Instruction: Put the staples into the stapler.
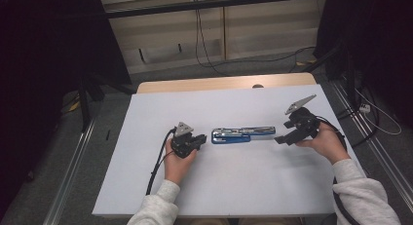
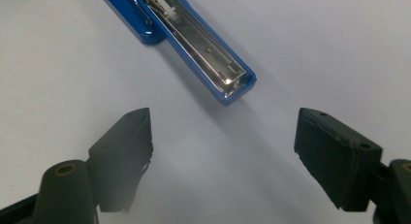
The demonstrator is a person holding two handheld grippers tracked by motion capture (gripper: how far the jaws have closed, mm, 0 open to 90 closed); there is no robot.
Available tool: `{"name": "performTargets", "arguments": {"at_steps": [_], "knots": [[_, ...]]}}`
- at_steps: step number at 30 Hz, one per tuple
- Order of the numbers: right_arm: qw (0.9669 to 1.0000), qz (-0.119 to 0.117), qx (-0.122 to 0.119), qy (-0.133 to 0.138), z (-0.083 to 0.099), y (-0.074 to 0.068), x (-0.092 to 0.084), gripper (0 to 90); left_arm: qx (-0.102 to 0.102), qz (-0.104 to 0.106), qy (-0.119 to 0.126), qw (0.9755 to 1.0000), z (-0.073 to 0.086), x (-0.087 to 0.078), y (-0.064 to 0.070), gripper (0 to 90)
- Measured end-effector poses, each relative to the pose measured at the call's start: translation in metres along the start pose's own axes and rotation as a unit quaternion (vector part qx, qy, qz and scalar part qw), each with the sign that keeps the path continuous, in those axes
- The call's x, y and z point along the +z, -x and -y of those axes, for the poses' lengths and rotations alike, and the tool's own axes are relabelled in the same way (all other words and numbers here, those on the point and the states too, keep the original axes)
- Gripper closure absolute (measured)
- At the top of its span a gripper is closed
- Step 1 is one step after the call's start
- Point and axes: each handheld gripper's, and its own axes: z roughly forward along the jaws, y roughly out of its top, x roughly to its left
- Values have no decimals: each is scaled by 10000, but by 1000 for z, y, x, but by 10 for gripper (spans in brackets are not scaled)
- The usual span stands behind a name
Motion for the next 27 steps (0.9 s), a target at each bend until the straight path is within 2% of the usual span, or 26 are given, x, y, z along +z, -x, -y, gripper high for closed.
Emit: {"name": "performTargets", "arguments": {"at_steps": [7,12,14,17,20,22,24,27], "knots": [[10000,43,-50,-49,0,-1,4,228,-15,-58,-184,9998,-4,7,1,900],[9998,7,-77,-200,3,-1,8,309,-99,-77,-202,9997,-5,11,-1,900],[9997,51,-86,-233,4,-1,8,386,-133,-102,-270,9995,-6,12,-1,900],[9998,-6,7,-195,6,1,7,532,-109,-78,-340,9993,-6,13,-1,900],[9997,17,56,-242,6,2,8,700,-153,-122,-378,9991,-7,14,0,900],[9996,-8,101,-265,5,1,9,805,-103,-110,-381,9992,-7,14,-1,900],[9994,123,85,-310,3,0,10,888,-57,-95,-416,9991,-7,15,0,900],[9993,169,130,-315,1,-1,14,900,-28,-103,-490,9987,-7,16,1,900]]}}
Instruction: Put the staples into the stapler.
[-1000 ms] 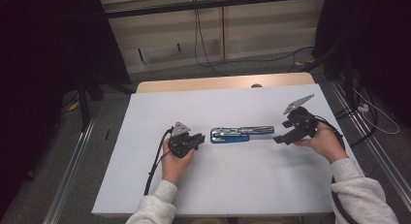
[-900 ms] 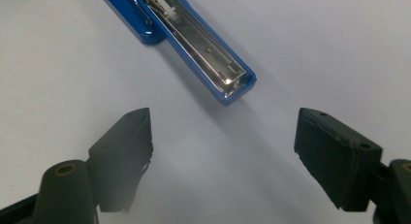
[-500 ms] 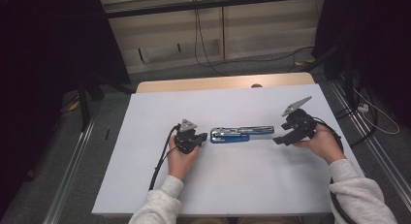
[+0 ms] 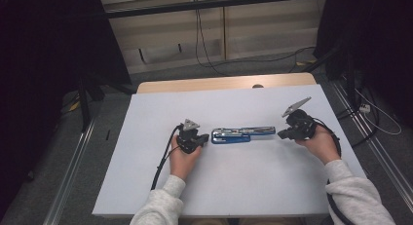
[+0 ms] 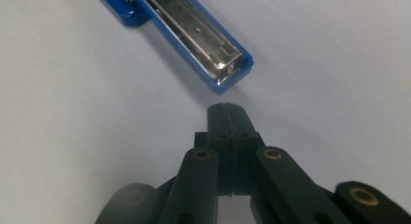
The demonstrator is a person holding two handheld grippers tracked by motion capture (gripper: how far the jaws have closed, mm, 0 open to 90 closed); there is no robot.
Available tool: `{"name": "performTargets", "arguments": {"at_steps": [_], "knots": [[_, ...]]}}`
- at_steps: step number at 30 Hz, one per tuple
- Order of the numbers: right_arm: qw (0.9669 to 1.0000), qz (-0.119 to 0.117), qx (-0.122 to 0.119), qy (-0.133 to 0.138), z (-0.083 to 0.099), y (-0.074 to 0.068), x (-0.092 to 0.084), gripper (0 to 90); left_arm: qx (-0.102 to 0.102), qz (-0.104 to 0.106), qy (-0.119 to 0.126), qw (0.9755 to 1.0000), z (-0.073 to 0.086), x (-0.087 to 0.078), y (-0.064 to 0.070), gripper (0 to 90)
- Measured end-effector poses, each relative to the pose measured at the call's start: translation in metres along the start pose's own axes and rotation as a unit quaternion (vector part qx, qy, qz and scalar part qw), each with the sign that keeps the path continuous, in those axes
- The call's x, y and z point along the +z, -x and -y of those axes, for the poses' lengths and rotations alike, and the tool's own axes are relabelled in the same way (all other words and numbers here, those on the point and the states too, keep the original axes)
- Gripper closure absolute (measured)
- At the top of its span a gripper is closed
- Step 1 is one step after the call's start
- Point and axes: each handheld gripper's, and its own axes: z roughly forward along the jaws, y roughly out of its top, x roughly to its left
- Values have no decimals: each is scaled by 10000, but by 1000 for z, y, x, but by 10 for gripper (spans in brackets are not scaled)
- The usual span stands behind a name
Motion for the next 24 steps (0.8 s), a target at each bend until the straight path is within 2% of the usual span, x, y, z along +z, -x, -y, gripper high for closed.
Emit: {"name": "performTargets", "arguments": {"at_steps": [2,5,9,15,20,21,22,24], "knots": [[10000,22,-18,-80,-1,-1,3,900,69,-9,-50,10000,0,0,0,900],[9997,131,-23,-187,-3,0,8,900,67,-19,-78,9999,-1,2,2,899],[9998,192,60,-95,-4,2,8,900,151,-10,-111,9998,-2,3,2,896],[9997,198,39,-131,-4,3,10,900,100,25,-118,9999,-2,3,2,896],[9997,169,117,-92,-4,6,10,900,114,15,-106,9999,-3,4,3,896],[9997,220,102,-94,-4,5,10,900,222,-16,-132,9997,-3,4,2,896],[9997,225,98,-90,-4,5,10,900,165,31,-132,9998,-3,4,2,896],[9996,245,101,-123,-4,5,11,900,182,21,-129,9997,-3,4,2,896]]}}
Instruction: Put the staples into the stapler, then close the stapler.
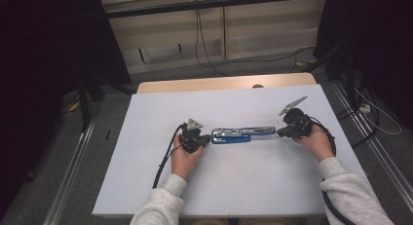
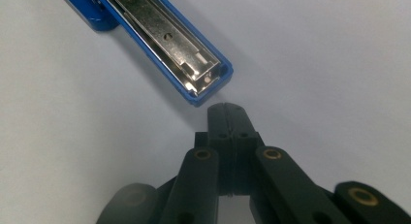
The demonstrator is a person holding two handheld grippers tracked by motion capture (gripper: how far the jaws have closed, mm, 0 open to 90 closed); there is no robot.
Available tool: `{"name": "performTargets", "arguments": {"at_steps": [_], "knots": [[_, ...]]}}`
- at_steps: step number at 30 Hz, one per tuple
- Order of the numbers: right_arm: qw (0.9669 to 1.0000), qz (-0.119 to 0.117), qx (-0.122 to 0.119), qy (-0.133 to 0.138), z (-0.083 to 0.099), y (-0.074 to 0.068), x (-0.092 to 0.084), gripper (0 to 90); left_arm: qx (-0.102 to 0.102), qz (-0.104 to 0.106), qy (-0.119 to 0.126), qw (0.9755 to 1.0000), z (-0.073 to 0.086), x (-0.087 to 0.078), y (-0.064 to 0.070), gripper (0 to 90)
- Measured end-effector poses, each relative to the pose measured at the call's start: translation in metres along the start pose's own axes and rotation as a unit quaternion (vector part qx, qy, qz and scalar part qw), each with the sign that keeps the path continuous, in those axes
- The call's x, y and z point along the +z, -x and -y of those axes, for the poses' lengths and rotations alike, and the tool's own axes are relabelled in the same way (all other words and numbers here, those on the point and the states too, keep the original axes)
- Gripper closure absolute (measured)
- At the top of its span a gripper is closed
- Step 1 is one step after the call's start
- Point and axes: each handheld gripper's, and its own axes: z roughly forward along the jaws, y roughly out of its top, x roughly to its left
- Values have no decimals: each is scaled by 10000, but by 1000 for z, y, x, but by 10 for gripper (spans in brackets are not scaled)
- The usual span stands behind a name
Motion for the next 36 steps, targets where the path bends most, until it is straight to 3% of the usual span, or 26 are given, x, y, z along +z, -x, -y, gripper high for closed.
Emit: {"name": "performTargets", "arguments": {"at_steps": [31,36], "knots": [[9999,-99,-39,-57,-2,-2,7,900,43,34,-5,10000,-2,2,3,897],[9999,-93,-65,33,-2,-1,5,900,72,24,-13,10000,-2,2,2,898]]}}
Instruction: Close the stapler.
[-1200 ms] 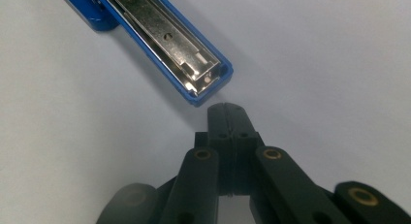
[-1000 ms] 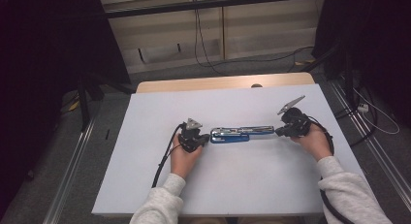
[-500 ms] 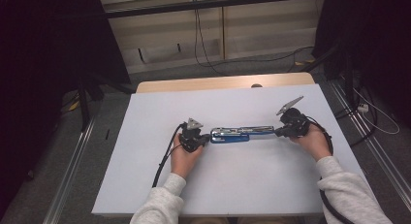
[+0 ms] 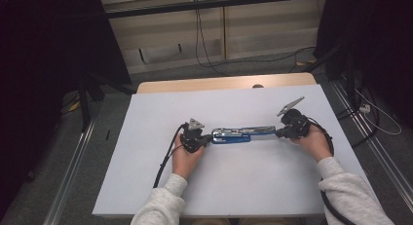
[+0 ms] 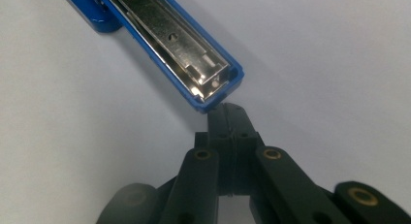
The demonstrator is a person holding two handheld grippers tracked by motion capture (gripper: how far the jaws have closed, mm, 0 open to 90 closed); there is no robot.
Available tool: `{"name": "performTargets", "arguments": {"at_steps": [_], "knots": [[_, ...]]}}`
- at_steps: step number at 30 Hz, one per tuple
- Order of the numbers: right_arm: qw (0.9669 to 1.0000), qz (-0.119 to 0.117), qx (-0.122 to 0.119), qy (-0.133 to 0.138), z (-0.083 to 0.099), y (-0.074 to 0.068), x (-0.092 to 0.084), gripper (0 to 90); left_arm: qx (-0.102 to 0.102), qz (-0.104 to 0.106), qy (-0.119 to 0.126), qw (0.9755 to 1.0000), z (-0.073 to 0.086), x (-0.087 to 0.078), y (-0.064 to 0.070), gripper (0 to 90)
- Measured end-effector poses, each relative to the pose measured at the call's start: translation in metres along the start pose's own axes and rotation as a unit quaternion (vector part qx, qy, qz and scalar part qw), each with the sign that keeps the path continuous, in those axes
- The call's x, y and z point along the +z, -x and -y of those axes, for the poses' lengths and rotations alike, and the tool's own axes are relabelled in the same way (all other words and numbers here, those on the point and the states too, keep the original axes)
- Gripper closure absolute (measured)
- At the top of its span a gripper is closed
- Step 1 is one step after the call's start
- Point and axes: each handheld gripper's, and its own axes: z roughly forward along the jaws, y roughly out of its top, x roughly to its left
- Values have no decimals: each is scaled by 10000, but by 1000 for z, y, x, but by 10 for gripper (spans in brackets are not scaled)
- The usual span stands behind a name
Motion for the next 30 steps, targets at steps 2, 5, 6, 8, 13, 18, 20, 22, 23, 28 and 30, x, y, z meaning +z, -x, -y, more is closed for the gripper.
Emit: {"name": "performTargets", "arguments": {"at_steps": [2,5,6,8,13,18,20,22,23,28,30], "knots": [[10000,-7,4,19,0,0,-1,900,4,-4,1,10000,0,0,0,898],[10000,9,48,38,0,0,-3,900,3,-8,0,10000,0,0,0,899],[10000,10,50,66,0,0,-3,900,6,-16,-11,10000,0,0,0,899],[9999,-10,55,121,0,0,-4,900,12,-24,-5,10000,0,0,0,899],[9997,-43,33,227,-2,-1,-8,900,4,-25,-12,10000,0,0,0,899],[9995,-44,-59,302,-6,-4,-10,900,13,-27,-1,10000,0,0,1,899],[9995,-68,-57,314,-7,-6,-10,900,-1,-21,3,10000,0,0,1,898],[9994,-73,-97,339,-8,-6,-10,900,-19,-14,-3,10000,0,0,1,896],[9993,-64,-91,344,-8,-7,-11,900,-13,-15,-6,10000,0,0,1,894],[9990,-129,-83,411,-7,-8,-14,900,22,-23,-11,10000,0,-1,1,857],[9987,-165,-42,482,-6,-8,-17,900,-11,-16,-49,10000,0,-3,1,832]]}}
